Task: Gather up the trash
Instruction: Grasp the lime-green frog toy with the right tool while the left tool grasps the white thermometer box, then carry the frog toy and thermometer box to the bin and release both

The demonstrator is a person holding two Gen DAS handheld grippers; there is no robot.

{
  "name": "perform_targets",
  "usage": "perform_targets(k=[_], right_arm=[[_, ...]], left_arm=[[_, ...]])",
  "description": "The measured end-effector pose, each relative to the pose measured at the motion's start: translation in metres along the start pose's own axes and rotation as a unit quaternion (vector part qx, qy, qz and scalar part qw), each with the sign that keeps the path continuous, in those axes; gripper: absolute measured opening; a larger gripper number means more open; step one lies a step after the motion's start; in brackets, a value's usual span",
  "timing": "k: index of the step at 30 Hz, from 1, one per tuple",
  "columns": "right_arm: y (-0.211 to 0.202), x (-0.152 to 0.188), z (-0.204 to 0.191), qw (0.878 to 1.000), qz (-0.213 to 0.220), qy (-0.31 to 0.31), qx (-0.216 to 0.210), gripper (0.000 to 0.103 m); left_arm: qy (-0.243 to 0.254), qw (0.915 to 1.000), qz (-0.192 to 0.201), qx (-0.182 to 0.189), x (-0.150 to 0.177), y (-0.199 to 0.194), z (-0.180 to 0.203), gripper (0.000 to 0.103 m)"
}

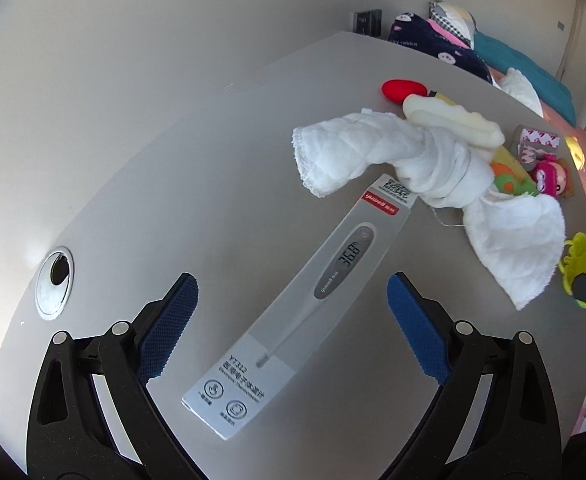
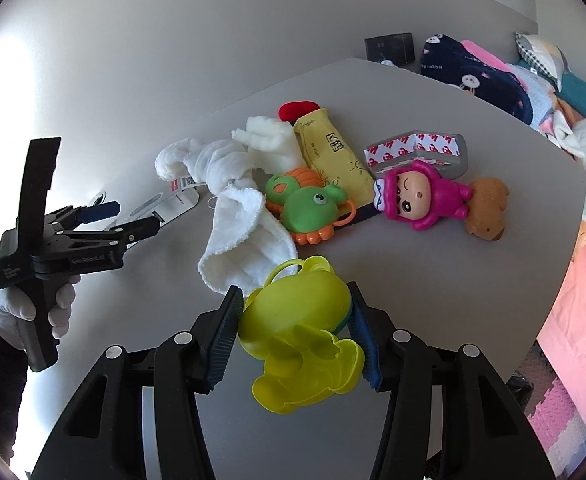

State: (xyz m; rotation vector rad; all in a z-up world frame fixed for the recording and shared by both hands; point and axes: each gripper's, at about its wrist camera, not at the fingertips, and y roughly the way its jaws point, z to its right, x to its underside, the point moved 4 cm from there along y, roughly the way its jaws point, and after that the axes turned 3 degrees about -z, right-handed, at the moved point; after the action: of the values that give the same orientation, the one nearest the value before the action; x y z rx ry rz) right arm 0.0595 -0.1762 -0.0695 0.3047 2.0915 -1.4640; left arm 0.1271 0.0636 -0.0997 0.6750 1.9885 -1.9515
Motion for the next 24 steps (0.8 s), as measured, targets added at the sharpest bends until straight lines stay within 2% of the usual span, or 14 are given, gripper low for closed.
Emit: perform_targets(k=[2, 4, 8, 12, 19, 24], right_arm=[[-0.002, 0.0, 0.002, 1.0, 0.002, 0.0, 0.006, 0.053], [-0.005, 0.002, 0.005, 1.0, 0.004, 0.003, 0.01, 0.053], [-0.009, 0.003, 0.009, 1.0, 0.009, 0.007, 0.015, 0.053], [-0.016, 0.002, 0.013, 1.0, 0.018, 0.01, 0.015, 0.053], [-0.028, 0.002, 0.018, 0.999, 0.033, 0.01, 0.01, 0.053], [-0.04, 0.002, 0.025, 0.999, 0.046, 0.013, 0.005, 0.053]], left_arm=[[-0.001, 1.0, 0.002, 0.004, 0.001, 0.002, -0.001, 0.076], [-0.005, 0.9999, 0.001, 0.013, 0.0, 0.001, -0.001, 0.059], [-0.001, 0.9999, -0.001, 0.016, 0.004, -0.003, 0.008, 0.047], [-0.004, 0.9995, -0.001, 0.033, 0.015, -0.014, 0.019, 0.028], [-0.008, 0.9993, 0.016, 0.032, 0.037, -0.041, 0.035, 0.028], [-0.012, 0.9989, 0.032, 0.031, 0.038, -0.063, 0.045, 0.027]])
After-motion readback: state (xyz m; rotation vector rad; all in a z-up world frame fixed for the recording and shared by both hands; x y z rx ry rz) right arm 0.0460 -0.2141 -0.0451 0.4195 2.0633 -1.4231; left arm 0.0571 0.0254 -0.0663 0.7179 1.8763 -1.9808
